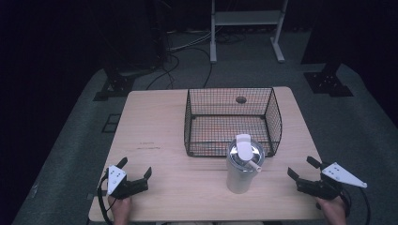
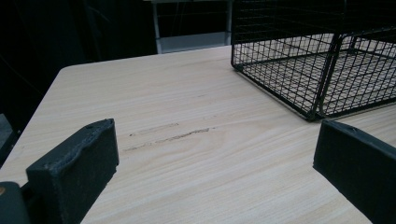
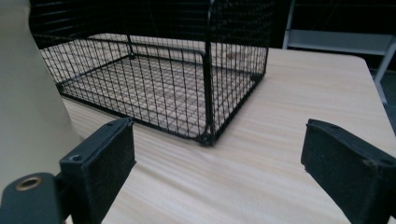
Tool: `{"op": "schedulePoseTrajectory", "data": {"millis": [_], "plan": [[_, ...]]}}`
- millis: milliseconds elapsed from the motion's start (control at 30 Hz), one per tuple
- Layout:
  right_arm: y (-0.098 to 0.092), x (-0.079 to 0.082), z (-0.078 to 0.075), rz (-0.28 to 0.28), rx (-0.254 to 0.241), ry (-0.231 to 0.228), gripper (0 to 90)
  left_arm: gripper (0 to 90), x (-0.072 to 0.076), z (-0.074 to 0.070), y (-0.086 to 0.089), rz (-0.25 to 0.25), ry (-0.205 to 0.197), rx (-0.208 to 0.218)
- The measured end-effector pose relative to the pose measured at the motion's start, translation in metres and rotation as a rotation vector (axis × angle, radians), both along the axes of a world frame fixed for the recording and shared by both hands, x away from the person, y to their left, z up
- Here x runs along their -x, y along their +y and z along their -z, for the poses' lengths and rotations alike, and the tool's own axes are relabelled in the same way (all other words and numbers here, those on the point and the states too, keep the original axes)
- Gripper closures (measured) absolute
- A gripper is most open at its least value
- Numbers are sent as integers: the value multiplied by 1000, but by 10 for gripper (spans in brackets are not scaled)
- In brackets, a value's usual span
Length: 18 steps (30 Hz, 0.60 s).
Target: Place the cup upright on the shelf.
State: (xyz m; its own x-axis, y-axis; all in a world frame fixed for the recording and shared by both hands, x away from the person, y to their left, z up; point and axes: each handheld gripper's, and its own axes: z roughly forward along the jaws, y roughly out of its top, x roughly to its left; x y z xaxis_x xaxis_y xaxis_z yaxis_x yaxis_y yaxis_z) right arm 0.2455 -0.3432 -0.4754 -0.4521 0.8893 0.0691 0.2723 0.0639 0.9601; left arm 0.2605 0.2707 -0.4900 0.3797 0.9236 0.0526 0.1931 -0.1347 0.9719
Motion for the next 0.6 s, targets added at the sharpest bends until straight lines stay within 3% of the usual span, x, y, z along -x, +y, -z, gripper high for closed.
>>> {"op": "schedulePoseTrajectory", "data": {"millis": [100, 200, 500, 600], "plan": [[2, -2, -5, -19, 22, -5, 91, 0, 1, 0, -1, 3, -10, -3], [4, -2, -7, -55, 14, 8, 91, 0, 1, 0, -2, 2, -13, -15], [19, 5, -22, -132, 71, 13, 91, 0, 2, 0, 0, 8, -20, 7], [23, 5, -25, -154, 68, 14, 91, 0, 2, 0, 1, 8, -18, 6]]}}
